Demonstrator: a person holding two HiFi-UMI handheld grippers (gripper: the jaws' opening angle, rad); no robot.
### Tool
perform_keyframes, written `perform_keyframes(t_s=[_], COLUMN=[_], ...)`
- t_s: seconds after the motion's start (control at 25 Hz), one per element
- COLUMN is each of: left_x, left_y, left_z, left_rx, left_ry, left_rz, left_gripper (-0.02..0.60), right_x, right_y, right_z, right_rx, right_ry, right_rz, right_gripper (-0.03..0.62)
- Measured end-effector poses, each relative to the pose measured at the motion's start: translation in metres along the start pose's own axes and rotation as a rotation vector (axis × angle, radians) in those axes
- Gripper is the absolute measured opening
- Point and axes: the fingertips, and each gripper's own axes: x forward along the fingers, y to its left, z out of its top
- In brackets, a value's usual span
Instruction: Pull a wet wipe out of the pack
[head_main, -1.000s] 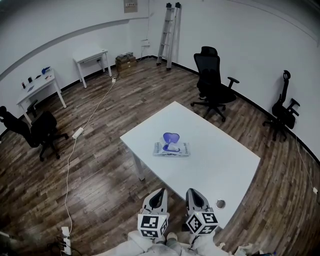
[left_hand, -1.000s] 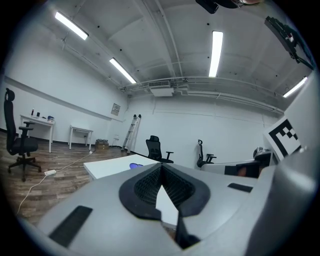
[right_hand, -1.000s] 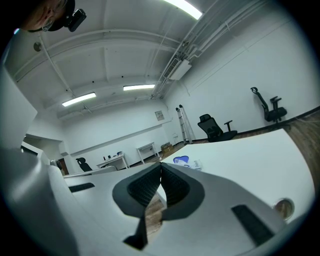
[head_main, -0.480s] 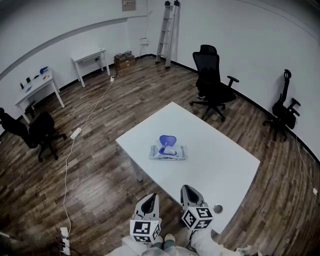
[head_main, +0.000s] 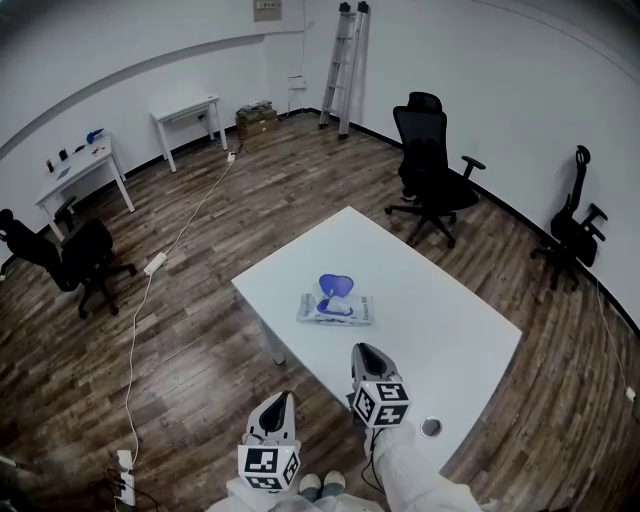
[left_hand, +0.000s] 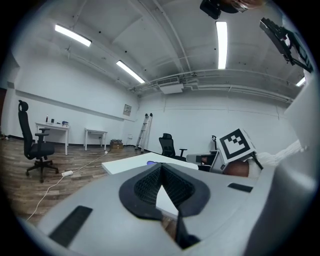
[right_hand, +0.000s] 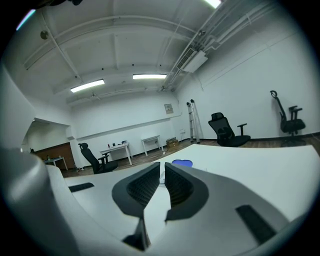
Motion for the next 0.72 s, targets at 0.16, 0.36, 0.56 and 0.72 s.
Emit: perform_keyframes(t_s=[0.16, 0.36, 0.56, 0.72], left_x=[-0.006, -0.008, -0.011, -0.011], left_y=[0.009, 0.013, 0.020, 0.023], left_z=[0.007, 0.013, 0.011, 0.011], left_rx=[-0.016, -0.014, 0.000, -0.005], left_ry=[-0.009, -0.021, -0.007, -0.005], left_rz=[0.028, 0.053, 0.085, 0.102], left_gripper=[0.000, 0.000, 0.000, 0.000], right_x=[0.023, 0.050, 0.079, 0.100], right_y=[-0.009, -0.020, -0.025, -0.035], right_z=[-0.006, -0.009, -0.007, -0.010], right_rx=[-0.031, -0.052, -0.075, -0.096], right_ry=[0.024, 0.056, 0.072, 0.101], right_rz=[-0.013, -0.014, 0.000, -0.001], right_gripper=[0.029, 0.057, 0.066, 0.075])
